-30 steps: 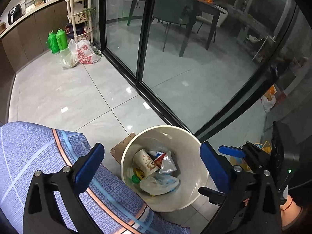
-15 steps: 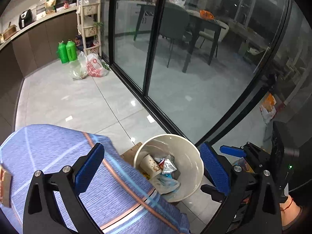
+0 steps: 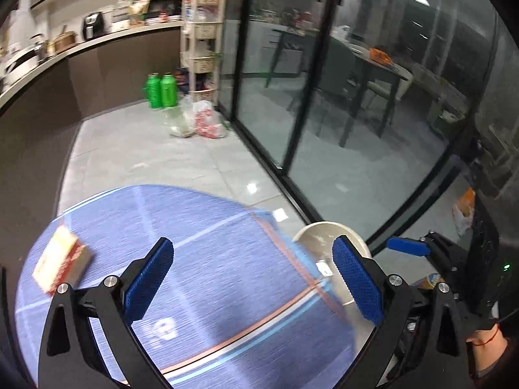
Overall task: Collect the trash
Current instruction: 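Move the left tool back over the table toward the amoxicillin box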
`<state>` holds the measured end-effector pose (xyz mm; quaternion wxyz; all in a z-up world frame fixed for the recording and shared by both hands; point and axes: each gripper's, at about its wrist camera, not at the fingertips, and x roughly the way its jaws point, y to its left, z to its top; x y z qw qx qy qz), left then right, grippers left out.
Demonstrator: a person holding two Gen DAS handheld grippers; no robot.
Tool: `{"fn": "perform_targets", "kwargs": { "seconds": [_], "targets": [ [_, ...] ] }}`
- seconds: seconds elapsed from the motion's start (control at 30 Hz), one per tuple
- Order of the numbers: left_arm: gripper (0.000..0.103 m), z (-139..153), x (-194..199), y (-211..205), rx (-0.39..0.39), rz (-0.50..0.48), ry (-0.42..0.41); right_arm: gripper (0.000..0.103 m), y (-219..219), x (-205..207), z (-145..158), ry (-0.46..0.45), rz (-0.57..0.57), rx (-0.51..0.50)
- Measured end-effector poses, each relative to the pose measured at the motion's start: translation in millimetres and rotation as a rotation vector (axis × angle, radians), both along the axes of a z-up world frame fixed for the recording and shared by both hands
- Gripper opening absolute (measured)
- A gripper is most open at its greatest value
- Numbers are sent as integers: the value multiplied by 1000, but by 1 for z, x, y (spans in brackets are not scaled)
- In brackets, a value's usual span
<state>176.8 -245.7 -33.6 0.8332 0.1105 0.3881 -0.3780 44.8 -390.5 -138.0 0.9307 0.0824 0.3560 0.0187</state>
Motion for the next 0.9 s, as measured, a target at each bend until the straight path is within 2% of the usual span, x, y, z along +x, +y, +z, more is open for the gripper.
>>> {"fn": "perform_targets", "kwargs": {
  "seconds": [0.23,0.43,0.63,0.8,0.9],
  "targets": [
    [95,-1,33,99,20,142,-8,100,71,46,9,27,114,4],
    [95,-5,75,180,-2,272,42,100,124,85,2,61,181,19],
    [95,-14,109,226,-9,325,84,100,173,125,-13,115,243,13],
    [93,-29,145,260,-65,363,173,100,200,154,-27,146,278,4],
    [86,-38,166,274,-85,379,218,100,212,168,-36,159,290,8]
  ]
}}
